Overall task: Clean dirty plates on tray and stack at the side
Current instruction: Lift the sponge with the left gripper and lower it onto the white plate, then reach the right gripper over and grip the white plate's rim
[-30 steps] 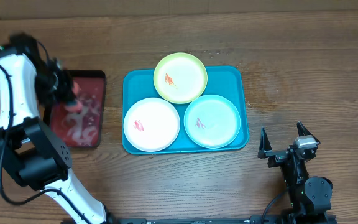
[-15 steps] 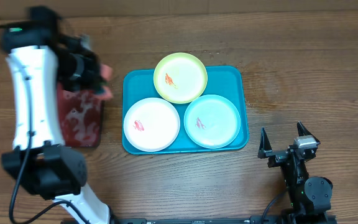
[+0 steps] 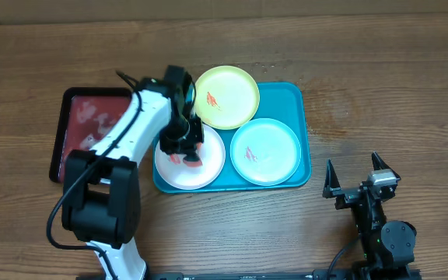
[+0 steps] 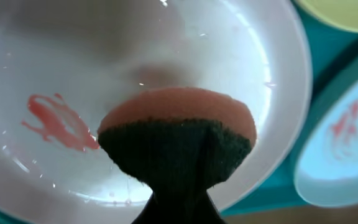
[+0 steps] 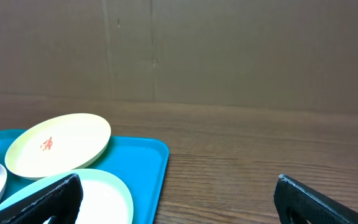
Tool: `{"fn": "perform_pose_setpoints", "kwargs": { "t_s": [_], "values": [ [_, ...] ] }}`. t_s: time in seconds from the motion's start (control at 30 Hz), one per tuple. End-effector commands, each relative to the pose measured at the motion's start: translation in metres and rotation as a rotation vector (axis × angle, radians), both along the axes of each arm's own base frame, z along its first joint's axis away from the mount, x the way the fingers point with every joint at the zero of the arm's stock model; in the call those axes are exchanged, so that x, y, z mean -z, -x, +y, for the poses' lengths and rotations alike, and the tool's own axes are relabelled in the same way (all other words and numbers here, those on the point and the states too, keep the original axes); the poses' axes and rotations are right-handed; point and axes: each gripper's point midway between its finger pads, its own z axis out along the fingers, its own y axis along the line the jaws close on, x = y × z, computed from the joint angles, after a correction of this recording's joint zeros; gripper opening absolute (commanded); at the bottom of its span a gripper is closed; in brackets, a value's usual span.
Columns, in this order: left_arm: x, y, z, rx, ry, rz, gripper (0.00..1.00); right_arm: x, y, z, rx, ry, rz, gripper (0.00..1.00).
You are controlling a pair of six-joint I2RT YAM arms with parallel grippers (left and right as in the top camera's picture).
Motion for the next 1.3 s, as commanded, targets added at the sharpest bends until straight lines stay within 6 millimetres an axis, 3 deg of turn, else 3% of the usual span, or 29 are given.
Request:
{"fn": "perform_pose_setpoints", "kwargs": {
  "t_s": [0.0,0.03,0.07,0.1,0.13,0.17,0.27,0.37,0.6,0.63,0.67,0.7,0.73,0.8,0.87,0.93,1.13,1.2,1.27],
  "values": [
    [0.019,0.004,0.000,-0.074,-0.051,-0.005,0.04,0.002,0.000,0.000,-0.002,0.004,-0.005,1.00],
    [0.022,0.002,-0.003,-0.074,-0.047,-0.017,0.04,0.002,0.000,0.000,-0.002,0.004,-0.005,1.00],
    [0.024,0.002,-0.004,-0.079,-0.045,-0.023,0.13,0.002,0.000,0.000,-0.002,0.004,-0.005,1.00],
    [0.025,0.001,-0.005,-0.081,-0.043,-0.028,0.34,0.002,0.000,0.000,-0.002,0.004,-0.005,1.00],
    [0.025,0.001,-0.005,-0.081,-0.043,-0.029,0.68,0.002,0.000,0.000,-0.002,0.004,-0.005,1.00],
    [0.025,0.001,-0.005,-0.079,-0.044,-0.029,0.73,0.002,0.000,0.000,-0.002,0.004,-0.005,1.00],
    [0.019,0.000,-0.001,-0.077,-0.044,-0.020,0.75,0.002,0.000,0.000,-0.002,0.004,-0.005,1.00],
    [-0.004,-0.010,0.010,-0.087,-0.038,-0.016,0.77,0.002,0.000,0.000,-0.002,0.004,-0.005,1.00],
    [-0.112,-0.050,0.055,-0.180,-0.008,-0.170,0.76,0.001,0.000,0.001,-0.004,0.002,-0.007,1.00],
    [-0.115,-0.051,0.057,-0.185,-0.007,-0.179,0.77,0.000,0.000,0.002,-0.010,0.001,-0.011,1.00],
    [-0.125,-0.054,0.063,-0.202,-0.005,-0.204,0.80,-0.004,0.002,0.010,-0.059,-0.001,-0.029,1.00],
    [-0.130,-0.054,0.068,-0.215,-0.004,-0.218,0.95,-0.008,0.004,0.021,-0.128,-0.003,-0.045,1.00],
    [-0.133,-0.054,0.072,-0.224,-0.004,-0.223,1.00,-0.011,0.008,0.034,-0.202,-0.004,-0.057,1.00],
    [-0.132,-0.049,0.077,-0.235,-0.015,-0.204,1.00,-0.021,0.030,0.075,-0.475,0.002,-0.103,1.00],
    [-0.129,-0.047,0.079,-0.235,-0.031,-0.189,1.00,-0.042,0.053,0.098,-0.650,0.028,-0.208,1.00],
    [-0.127,-0.046,0.081,-0.235,-0.043,-0.183,1.00,-0.067,0.065,0.102,-0.693,0.052,-0.334,1.00],
    [-0.127,-0.046,0.081,-0.234,-0.046,-0.182,1.00,-0.198,0.116,0.073,-0.545,0.021,-0.815,1.00],
    [-0.127,-0.046,0.081,-0.234,-0.046,-0.182,1.00,-0.235,0.128,0.069,-0.523,0.029,-0.831,1.00],
    [-0.127,-0.046,0.081,-0.234,-0.046,-0.182,1.00,-0.260,0.121,0.069,-0.498,0.064,-0.741,1.00]
  ]
}}
